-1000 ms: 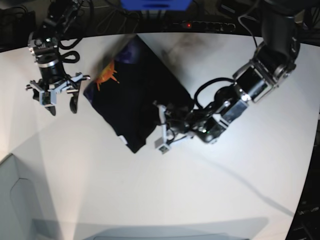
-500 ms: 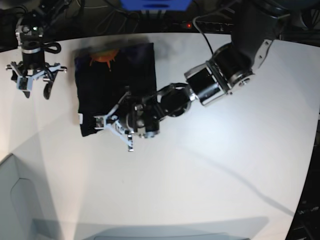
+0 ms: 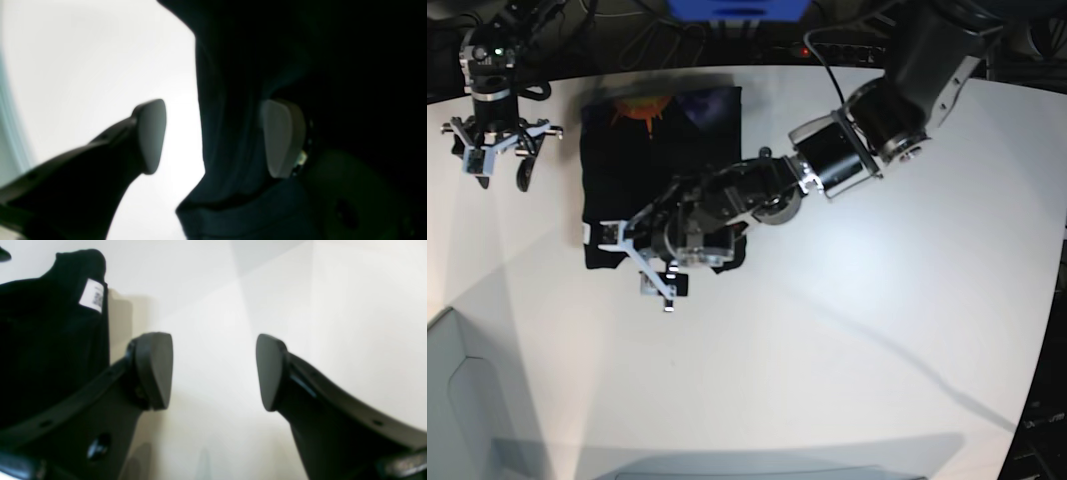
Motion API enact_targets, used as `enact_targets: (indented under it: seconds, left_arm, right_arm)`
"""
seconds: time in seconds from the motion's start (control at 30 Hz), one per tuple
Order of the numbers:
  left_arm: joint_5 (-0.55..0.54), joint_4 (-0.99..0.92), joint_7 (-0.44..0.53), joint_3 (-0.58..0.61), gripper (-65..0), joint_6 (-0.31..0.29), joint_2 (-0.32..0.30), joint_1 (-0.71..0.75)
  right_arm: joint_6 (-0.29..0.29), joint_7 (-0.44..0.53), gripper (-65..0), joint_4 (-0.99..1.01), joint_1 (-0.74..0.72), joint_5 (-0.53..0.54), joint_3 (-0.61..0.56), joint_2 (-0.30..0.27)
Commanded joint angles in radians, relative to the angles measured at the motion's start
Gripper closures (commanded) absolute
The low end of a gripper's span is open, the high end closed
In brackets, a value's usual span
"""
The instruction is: Fold the T-shirt properly
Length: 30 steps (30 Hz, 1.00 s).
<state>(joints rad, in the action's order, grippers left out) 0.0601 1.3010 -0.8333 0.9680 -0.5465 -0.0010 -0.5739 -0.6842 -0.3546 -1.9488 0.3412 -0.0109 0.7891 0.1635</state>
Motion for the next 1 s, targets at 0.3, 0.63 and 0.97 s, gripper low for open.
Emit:
enact_targets:
  seconds: [0.3,0.63,0.97]
  left_arm:
    - [0.096,0.407,-0.002,-0.508,-44.5,0.012,-0.126,0.076]
    - [0.088,0.562,0.007,-1.142,-44.5,0.006,-0.233,0.503]
    - [-0.079,0.559,0.007,-1.392,-44.5,0.006,-0.236,0.717]
  right_arm:
    - [-0.014,0.033,-17.9,-0.080,0.105,0.016,-0.208,-0.006]
    - [-0.014,0.035,0.0,-0.042,0.210,0.018,-0.371,-0.006]
    - [-0.014,0.036,0.0,0.167,0.151,0.016,-0.348,-0.006]
